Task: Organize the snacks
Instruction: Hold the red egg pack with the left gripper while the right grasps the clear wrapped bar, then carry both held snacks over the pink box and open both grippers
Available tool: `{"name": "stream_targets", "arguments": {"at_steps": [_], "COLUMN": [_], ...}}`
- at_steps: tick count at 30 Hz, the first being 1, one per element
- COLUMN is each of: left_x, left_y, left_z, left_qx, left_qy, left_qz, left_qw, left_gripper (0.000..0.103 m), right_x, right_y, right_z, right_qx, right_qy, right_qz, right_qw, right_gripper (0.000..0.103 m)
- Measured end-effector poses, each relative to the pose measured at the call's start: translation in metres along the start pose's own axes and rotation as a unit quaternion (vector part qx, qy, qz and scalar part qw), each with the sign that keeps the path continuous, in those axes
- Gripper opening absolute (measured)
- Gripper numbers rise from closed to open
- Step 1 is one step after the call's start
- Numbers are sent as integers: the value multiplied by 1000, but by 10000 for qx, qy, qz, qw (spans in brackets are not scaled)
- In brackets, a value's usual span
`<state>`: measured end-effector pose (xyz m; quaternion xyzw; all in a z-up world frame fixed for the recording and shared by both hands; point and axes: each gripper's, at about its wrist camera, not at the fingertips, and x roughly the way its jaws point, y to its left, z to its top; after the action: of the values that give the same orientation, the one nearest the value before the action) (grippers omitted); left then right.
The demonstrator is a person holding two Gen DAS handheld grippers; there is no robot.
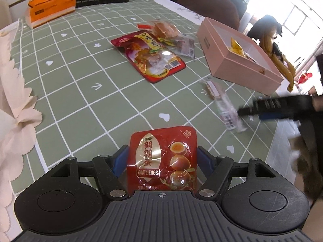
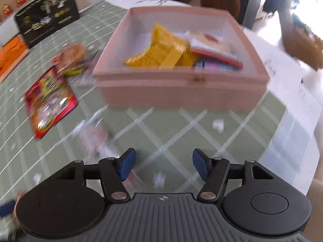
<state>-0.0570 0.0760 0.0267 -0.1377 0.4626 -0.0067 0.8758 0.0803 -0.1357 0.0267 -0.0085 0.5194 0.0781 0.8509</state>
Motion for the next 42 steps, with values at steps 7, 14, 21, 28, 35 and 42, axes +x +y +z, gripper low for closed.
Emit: {"name": "stream_targets", "arguments": {"at_steps": [7,14,21,28,35,42], "left_x": [-1,0,-2,-2,1,2], "left_y": [-1,-9,-7,-9,-18,-31], "left_z": [-3,-6,-8,-8,-8,-9], "left_qx": [82,237,159,202,362,-26], "left_qy": [-77,-67,-64,-58,7,-1], "left_qz": [35,172,115,148,370,263], "left_qw": [9999,9995,9998,9997,9987,9997], "left_gripper": [77,77,77,77,77,77], "right_x": [-30,-15,13,12,-9,-35], "right_y": [12,44,58,72,53,4], "right_z": [-22,0,6,10,-3,-27], "right_qx": [-166,-205,-289,-620,-732,-507], "right_qy": [-184,-187,55,-39,187,57], "right_qz": [274,533,551,484,644,831], "right_qw": [9993,9982,9980,9969,9951,9952], "right_gripper": [87,92,88,64,38,38]}}
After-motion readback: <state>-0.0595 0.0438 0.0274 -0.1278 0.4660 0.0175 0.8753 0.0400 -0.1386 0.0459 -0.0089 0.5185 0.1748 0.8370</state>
